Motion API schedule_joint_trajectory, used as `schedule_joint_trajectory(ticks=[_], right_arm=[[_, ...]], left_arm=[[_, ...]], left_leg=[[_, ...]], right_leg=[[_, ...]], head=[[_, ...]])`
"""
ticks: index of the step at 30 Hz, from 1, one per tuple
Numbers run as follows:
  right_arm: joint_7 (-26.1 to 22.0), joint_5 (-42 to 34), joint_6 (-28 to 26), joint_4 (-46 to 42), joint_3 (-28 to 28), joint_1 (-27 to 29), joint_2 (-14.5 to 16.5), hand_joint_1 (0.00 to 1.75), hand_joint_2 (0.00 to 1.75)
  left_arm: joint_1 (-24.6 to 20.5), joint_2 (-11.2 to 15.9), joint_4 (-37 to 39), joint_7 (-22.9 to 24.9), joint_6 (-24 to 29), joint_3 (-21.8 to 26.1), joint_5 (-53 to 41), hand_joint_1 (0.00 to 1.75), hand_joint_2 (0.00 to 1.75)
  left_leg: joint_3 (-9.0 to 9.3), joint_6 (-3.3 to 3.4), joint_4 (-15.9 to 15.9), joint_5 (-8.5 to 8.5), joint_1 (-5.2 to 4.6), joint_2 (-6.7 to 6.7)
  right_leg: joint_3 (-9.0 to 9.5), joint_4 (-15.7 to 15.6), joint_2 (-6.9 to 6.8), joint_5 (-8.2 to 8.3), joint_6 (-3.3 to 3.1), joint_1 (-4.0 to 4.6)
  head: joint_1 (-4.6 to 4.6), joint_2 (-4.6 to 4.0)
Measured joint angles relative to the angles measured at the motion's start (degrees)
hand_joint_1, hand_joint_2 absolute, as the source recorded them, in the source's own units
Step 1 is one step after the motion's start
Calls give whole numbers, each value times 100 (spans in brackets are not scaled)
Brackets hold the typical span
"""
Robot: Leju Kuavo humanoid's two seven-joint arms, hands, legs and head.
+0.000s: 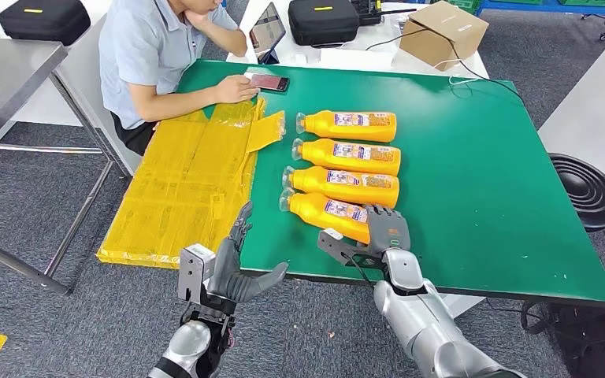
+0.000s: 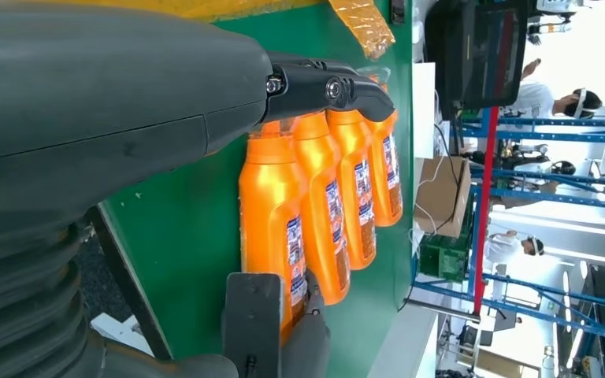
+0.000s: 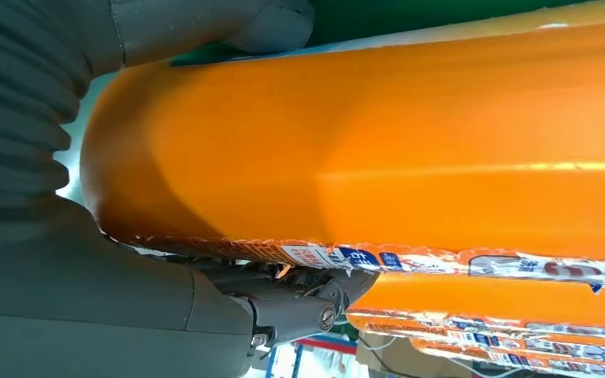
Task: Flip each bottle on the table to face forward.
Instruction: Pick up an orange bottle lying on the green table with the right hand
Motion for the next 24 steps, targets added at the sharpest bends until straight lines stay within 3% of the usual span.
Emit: schedule_joint_trajectory(ticks=[3,8,12,16,20,24], right_arm=[[-458,-436,195,156,-80,-131,-47,175,175],[-2528,-2189,454,34,-385,30,6,175,175],[-3350,-3416,506,-486,-415,455,180,175,175],[-3740,-4412,157,-1213,-210,997,314,158,175],[-3881,-4897,-142,-1776,64,1291,344,175,175],[-3957,-4958,-496,-1939,280,1326,325,175,175]], left_arm=[[-101,-9,117,-3,-32,1,20,0,175],[-128,-46,163,-74,305,50,364,0,175],[-268,-161,417,267,772,289,1416,0,175],[-430,-201,889,403,814,596,2512,0,175],[-433,-224,1051,146,345,792,2959,0,175],[-254,-227,777,27,-352,845,3106,0,175]], left_leg=[[20,2,0,-4,1,-1],[37,-5,-1,-16,1,30],[35,-8,-1,-14,3,36],[-5,-14,-1,-2,7,28],[-42,-15,-1,5,7,29],[-60,-13,-1,5,5,28]], right_leg=[[11,-3,0,-3,-1,1],[33,-4,28,6,-8,2],[28,-3,38,9,-16,10],[-5,8,30,10,-19,17],[-43,13,30,12,-19,14],[-58,12,30,11,-18,6]], head=[[1,0],[3,0],[0,0],[-1,0],[-1,0],[0,0]])
